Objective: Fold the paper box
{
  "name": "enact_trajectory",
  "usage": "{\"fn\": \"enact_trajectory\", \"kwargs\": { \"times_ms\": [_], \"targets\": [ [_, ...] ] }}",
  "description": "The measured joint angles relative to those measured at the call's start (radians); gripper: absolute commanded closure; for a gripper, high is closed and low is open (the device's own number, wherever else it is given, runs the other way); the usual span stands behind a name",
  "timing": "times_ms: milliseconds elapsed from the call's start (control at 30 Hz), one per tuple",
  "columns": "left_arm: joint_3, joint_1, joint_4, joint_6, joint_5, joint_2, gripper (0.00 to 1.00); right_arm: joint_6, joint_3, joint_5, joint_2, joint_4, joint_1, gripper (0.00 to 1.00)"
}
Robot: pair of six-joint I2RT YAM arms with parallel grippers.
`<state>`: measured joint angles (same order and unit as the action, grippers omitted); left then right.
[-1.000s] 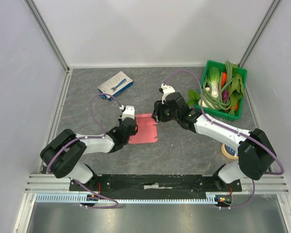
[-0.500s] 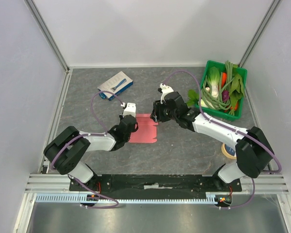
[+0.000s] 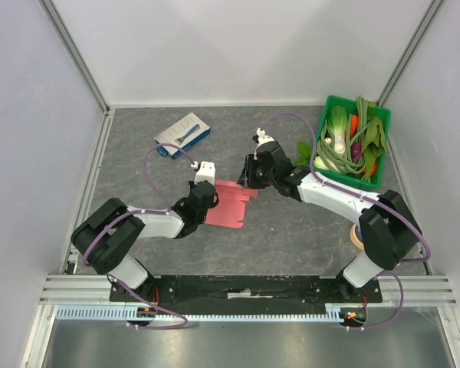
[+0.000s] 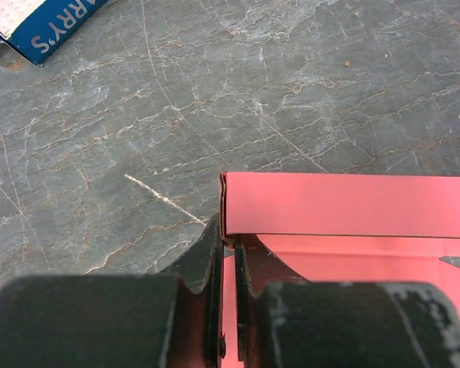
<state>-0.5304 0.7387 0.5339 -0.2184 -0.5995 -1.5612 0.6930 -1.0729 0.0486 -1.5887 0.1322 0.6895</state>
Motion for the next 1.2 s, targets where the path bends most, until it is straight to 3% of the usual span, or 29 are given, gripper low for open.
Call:
{"fn": "enact_trajectory", "kwargs": {
  "times_ms": [67,300,1200],
  "targets": [
    [0.000,0.000,0.001,0.000,-0.002,-0.001,0.98,0.028,0.000,0.000,-0.013,0.005,-0.003,0.67],
    [0.000,0.000,0.001,0.000,-0.005,-0.001,0.98,0.065,0.000,-0.005,-0.014,0.009,0.006,0.52],
    [0.000,0.003,-0.001,-0.001,-0.027,-0.001,0.98,0.021,0.000,-0.123,-0.020,0.055,0.058,0.52]
  ]
}}
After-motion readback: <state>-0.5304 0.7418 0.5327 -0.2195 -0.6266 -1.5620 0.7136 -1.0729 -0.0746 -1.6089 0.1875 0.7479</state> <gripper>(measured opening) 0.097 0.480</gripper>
